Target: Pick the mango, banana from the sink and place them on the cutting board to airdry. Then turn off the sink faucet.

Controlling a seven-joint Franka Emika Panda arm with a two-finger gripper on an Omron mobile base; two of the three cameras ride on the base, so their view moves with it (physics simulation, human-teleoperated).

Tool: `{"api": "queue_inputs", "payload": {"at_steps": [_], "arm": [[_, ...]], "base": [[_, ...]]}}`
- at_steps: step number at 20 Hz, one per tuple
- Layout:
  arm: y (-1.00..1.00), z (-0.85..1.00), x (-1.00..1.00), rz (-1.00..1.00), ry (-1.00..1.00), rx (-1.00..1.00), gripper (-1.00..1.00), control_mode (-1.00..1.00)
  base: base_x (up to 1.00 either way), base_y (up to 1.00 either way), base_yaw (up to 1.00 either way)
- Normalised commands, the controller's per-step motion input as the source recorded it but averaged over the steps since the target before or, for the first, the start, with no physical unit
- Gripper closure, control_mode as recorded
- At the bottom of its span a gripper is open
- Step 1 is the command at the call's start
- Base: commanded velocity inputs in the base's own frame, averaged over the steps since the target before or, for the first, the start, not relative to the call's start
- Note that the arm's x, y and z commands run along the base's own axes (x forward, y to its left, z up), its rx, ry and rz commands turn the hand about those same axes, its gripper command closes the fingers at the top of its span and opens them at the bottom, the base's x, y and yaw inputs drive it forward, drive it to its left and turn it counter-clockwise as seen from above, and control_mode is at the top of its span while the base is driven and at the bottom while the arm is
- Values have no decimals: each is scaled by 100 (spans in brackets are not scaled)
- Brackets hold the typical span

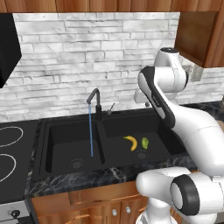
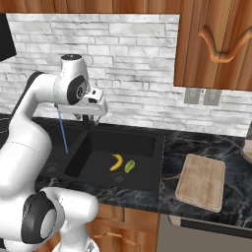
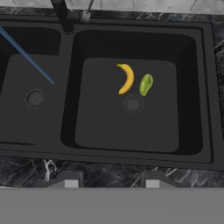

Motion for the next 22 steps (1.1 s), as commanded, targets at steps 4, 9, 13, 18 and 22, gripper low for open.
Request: {"api": "queue_inputs", "payload": {"at_steps": [4, 9, 13, 18, 22], "arm": [[1, 0, -5, 0, 0, 0, -100, -100], [-1, -12, -13, 0, -2, 0, -100, -100], [-8, -24, 0, 0, 0, 0, -100, -100], [-23, -24, 0, 0, 0, 0, -100, -100], [-18, -14, 1, 0, 0, 0, -100, -100]], "base": [[0, 0, 0], [0, 0, 0], [0, 0, 0], [0, 0, 0], [0, 0, 0]]}}
